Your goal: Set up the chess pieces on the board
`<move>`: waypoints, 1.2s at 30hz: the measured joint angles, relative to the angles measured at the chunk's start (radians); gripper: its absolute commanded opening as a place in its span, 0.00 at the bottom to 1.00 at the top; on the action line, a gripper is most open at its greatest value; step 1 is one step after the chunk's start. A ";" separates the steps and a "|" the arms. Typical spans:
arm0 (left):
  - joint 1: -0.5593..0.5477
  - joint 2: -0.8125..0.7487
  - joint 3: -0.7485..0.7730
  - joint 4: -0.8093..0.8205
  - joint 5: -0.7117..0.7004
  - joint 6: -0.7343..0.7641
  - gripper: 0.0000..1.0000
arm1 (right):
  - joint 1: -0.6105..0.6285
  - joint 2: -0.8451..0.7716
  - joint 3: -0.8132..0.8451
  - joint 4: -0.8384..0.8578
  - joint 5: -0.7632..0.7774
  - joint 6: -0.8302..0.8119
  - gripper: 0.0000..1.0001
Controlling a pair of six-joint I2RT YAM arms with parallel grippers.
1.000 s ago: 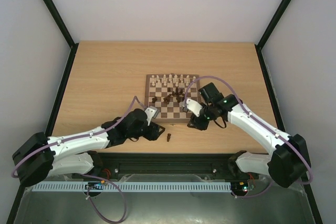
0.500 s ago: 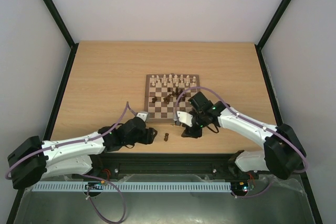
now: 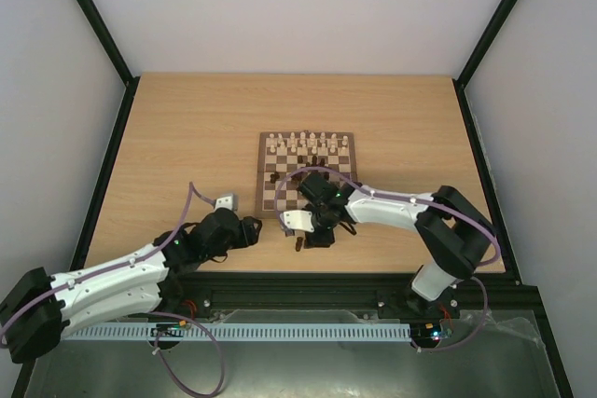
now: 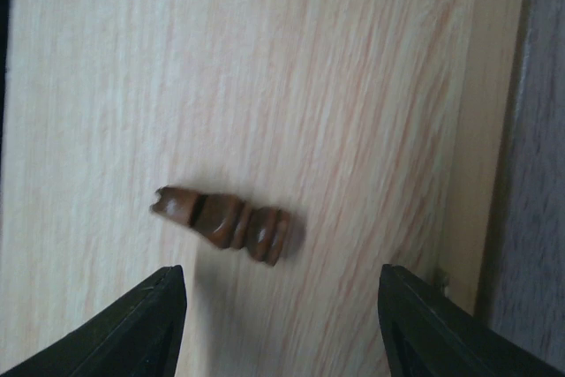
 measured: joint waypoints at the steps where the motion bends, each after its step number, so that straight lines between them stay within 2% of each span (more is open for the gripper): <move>1: 0.007 -0.023 -0.013 -0.002 -0.004 -0.010 0.67 | 0.004 0.019 0.011 0.002 0.006 -0.003 0.63; 6: 0.026 -0.097 -0.034 -0.017 -0.016 -0.033 0.68 | 0.027 0.109 0.072 0.009 0.021 -0.012 0.60; 13: 0.043 -0.124 -0.034 -0.031 -0.023 -0.034 0.68 | 0.066 0.208 0.184 -0.027 -0.008 -0.010 0.44; 18: 0.047 -0.124 -0.034 -0.033 -0.023 -0.032 0.68 | 0.066 0.250 0.239 -0.046 -0.018 0.016 0.40; 21: 0.047 -0.124 -0.034 -0.033 -0.023 -0.029 0.68 | 0.066 0.250 0.239 -0.048 -0.015 0.027 0.43; 30: 0.047 -0.121 -0.034 -0.033 -0.023 -0.014 0.68 | 0.069 0.204 0.183 -0.030 0.022 0.113 0.43; 36: 0.047 -0.102 -0.034 -0.032 -0.022 -0.010 0.68 | 0.069 0.175 0.150 -0.023 0.052 0.183 0.32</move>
